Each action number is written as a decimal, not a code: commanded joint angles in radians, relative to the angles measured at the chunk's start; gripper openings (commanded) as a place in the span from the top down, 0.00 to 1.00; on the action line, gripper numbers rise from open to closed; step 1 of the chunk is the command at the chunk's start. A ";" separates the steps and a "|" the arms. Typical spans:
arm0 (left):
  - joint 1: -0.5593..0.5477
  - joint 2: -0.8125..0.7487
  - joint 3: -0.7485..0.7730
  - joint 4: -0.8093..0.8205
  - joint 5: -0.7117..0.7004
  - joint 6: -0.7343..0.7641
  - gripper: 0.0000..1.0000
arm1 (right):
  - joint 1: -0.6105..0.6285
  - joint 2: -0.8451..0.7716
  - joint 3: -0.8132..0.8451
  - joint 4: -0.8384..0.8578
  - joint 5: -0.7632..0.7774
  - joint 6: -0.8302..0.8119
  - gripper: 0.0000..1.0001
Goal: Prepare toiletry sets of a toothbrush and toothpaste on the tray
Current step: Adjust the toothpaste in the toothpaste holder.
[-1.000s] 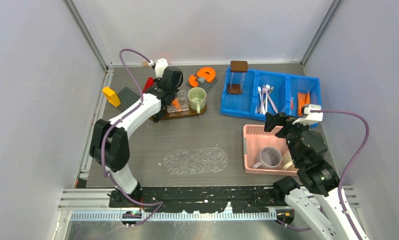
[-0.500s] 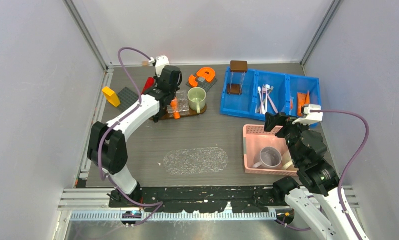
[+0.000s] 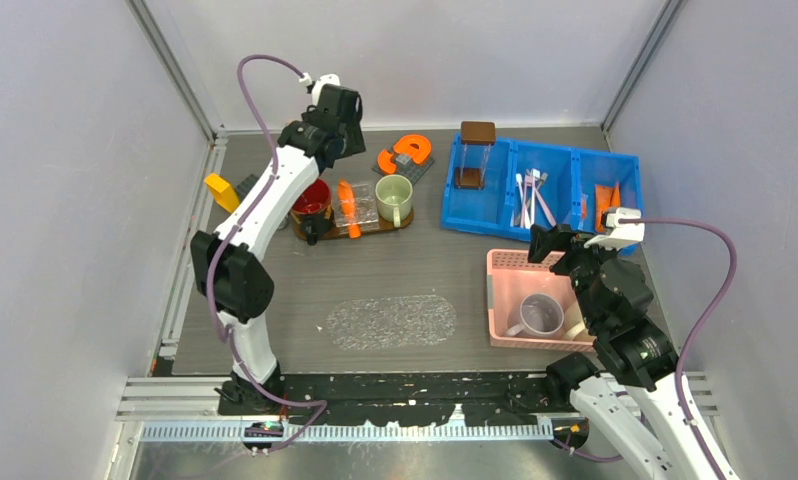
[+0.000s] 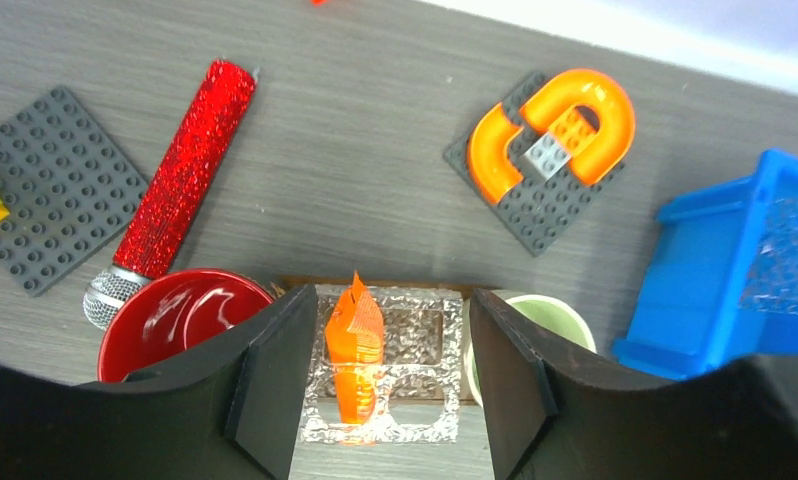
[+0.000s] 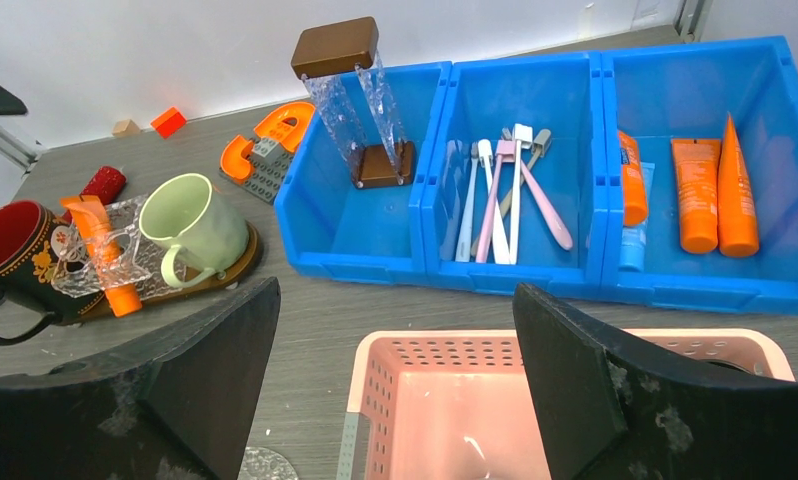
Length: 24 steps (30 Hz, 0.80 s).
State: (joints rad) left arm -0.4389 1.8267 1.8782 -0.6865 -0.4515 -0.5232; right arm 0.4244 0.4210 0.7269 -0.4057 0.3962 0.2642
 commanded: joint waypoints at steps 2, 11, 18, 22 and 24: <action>0.043 0.117 0.125 -0.273 0.121 -0.012 0.40 | 0.004 0.009 0.014 0.028 0.018 -0.013 0.07; 0.072 0.209 0.202 -0.328 0.168 -0.004 0.41 | 0.004 0.012 0.014 0.028 0.017 -0.012 0.07; 0.074 0.255 0.220 -0.338 0.200 -0.001 0.46 | 0.004 0.015 0.014 0.028 0.018 -0.012 0.07; 0.074 0.268 0.224 -0.347 0.210 -0.001 0.48 | 0.005 0.016 0.014 0.027 0.018 -0.013 0.07; 0.074 0.274 0.228 -0.354 0.210 0.002 0.48 | 0.004 0.016 0.014 0.028 0.018 -0.013 0.07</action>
State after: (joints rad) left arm -0.3683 2.0922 2.0609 -1.0138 -0.2607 -0.5312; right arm 0.4244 0.4259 0.7269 -0.4057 0.3988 0.2642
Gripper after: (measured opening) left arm 0.523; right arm 0.931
